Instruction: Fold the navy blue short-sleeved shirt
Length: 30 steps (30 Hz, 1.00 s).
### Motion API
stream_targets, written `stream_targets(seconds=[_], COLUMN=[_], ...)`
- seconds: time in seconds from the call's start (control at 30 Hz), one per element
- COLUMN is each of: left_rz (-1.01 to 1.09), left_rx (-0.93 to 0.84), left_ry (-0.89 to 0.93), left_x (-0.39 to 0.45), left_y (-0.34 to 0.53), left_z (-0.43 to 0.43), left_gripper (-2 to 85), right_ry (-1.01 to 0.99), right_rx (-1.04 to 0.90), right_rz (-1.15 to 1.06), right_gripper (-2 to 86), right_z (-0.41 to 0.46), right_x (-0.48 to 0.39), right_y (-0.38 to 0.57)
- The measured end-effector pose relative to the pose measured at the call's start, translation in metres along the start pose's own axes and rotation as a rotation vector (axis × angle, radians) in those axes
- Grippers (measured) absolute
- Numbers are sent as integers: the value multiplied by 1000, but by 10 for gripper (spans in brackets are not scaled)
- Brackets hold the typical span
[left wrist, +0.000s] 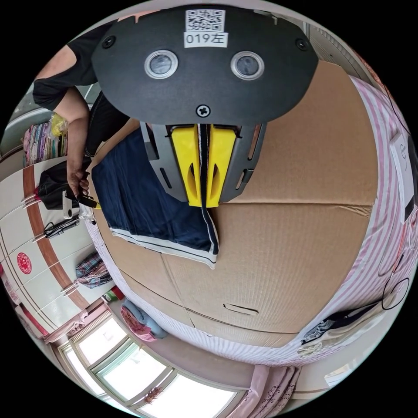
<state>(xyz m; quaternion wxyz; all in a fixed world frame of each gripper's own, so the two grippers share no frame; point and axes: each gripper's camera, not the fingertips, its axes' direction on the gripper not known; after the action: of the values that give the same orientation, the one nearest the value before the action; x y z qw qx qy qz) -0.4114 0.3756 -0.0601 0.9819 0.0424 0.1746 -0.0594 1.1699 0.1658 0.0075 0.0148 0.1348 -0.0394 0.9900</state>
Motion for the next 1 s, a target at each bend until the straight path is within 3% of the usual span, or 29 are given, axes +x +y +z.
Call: stream_targets(seconds=[0.27,0.57,0.9,1.0], left_rz=[35,53,-26,-22], left_rx=[8,-24,85,49], left_ry=[-81,-152,112,79], left_x=[4,7,-32,-31], left_y=[2,1,-6,-18], left_z=[-3,3,-18,-5], left_gripper=[15,21,72,77], right_ry=[111,222,74,82], right_rx=[14,-26,99,64], right_rz=[-2,-45,6,18], right_gripper=[2,35,78,86], right_z=[-14,-9,-59,-41], right_x=[-1,-19,9,11], right_y=[-2,-7,-16,-27])
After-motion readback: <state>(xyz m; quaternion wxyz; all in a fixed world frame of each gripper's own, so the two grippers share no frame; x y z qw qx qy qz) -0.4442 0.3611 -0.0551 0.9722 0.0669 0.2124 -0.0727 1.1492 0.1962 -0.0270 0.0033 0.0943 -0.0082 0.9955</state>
